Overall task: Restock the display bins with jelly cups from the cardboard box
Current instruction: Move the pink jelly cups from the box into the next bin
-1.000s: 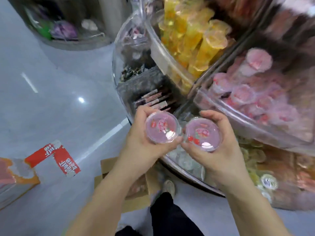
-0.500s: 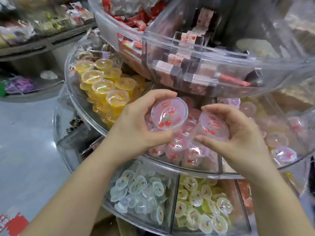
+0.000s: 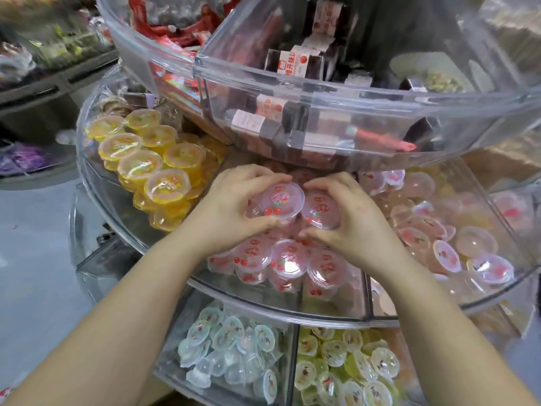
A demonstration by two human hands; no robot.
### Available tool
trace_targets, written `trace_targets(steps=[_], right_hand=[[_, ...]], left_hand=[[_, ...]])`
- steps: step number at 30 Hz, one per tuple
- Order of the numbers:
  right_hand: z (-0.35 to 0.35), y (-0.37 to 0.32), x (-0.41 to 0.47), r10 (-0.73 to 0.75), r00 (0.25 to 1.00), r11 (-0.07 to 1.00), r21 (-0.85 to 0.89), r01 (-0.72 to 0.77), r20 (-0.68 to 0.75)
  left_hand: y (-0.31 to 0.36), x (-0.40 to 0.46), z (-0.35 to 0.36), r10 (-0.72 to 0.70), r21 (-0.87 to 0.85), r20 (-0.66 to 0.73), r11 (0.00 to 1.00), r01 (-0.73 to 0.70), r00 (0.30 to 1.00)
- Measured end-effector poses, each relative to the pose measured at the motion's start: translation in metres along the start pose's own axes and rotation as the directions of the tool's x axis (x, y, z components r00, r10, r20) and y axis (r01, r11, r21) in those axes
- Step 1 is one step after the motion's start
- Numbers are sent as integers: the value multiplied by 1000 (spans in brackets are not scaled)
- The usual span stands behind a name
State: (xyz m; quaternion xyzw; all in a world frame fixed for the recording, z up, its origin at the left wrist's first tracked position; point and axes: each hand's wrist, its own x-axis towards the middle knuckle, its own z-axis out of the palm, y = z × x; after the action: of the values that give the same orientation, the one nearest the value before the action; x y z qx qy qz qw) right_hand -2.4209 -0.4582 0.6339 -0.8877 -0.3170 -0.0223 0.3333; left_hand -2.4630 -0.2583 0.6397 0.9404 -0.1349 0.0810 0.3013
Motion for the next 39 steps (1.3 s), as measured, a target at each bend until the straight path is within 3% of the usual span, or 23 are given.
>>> trace_targets(steps=[3,10,19,27,31,35,39], right_hand=[[1,2,-6,24,999,999,-30,-23,36],[-2,0,-16,4,998,972,-234,-17,-55],[3,4,-16,56,993,990,-123,-68,-102],[0,-2,-18,87,992,992,-81,-94,-91],[-4,-13,-23,76,989,994,-62,-85,-124],[-4,-40,-27,-38,975,999,-25,33,-219],[22,-94,-35,-108,972,959,234,157,-210]], left_hand=[[-4,1,3,4,152,43,988,-10,999],[-9,4,3,32,126,49,991,-38,998],[-17,12,-7,9,69,95,997,-16,995],[-19,9,-6,79,150,58,985,-87,995],[-14,-7,-12,83,23,-90,996,-81,993],[-15,-47,-20,16,-112,-276,992,-49,961],[-23,-117,-22,-234,-345,-426,935,82,874]])
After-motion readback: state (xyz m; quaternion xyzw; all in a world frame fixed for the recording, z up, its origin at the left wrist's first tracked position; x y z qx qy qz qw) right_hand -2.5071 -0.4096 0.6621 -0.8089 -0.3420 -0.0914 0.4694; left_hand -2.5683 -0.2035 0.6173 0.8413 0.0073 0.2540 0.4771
